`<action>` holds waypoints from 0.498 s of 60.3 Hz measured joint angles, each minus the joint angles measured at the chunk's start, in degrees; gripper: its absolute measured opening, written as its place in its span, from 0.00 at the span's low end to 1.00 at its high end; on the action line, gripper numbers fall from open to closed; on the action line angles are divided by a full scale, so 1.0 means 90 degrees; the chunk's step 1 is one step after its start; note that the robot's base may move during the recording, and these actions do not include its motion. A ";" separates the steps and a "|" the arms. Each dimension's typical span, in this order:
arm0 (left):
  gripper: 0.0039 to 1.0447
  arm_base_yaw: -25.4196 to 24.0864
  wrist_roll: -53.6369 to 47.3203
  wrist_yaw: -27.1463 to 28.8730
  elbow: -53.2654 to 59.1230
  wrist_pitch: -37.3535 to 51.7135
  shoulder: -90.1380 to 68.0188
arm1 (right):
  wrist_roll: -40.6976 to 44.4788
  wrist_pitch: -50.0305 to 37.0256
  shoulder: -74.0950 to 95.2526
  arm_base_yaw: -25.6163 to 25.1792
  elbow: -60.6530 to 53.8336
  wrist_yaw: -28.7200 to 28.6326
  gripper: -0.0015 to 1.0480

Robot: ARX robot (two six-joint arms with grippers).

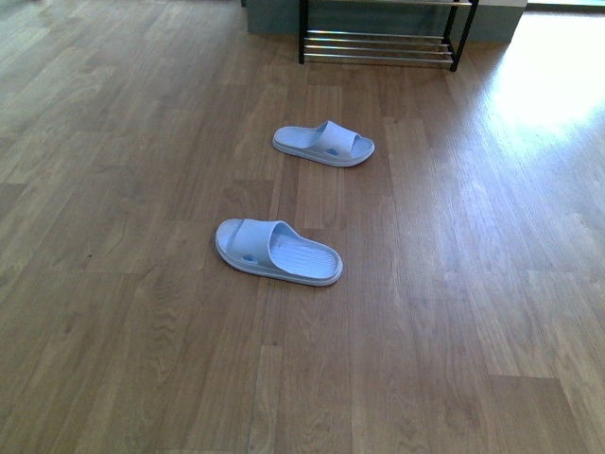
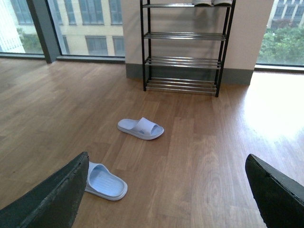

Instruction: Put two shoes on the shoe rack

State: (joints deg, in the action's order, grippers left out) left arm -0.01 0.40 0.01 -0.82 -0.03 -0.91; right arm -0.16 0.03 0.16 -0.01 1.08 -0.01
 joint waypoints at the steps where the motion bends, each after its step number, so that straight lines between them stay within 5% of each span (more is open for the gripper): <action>1: 0.91 0.0000 0.0000 -0.0002 0.0000 0.0000 0.0000 | 0.0000 0.0000 0.0000 0.0000 0.0000 0.0000 0.91; 30: 0.91 0.0000 0.0000 0.0000 0.0000 0.0002 0.0000 | 0.0000 0.0000 0.0000 0.0000 0.0000 0.0000 0.91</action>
State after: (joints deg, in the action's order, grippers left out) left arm -0.01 0.40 0.01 -0.82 -0.01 -0.91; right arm -0.16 0.03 0.16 -0.01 1.08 -0.01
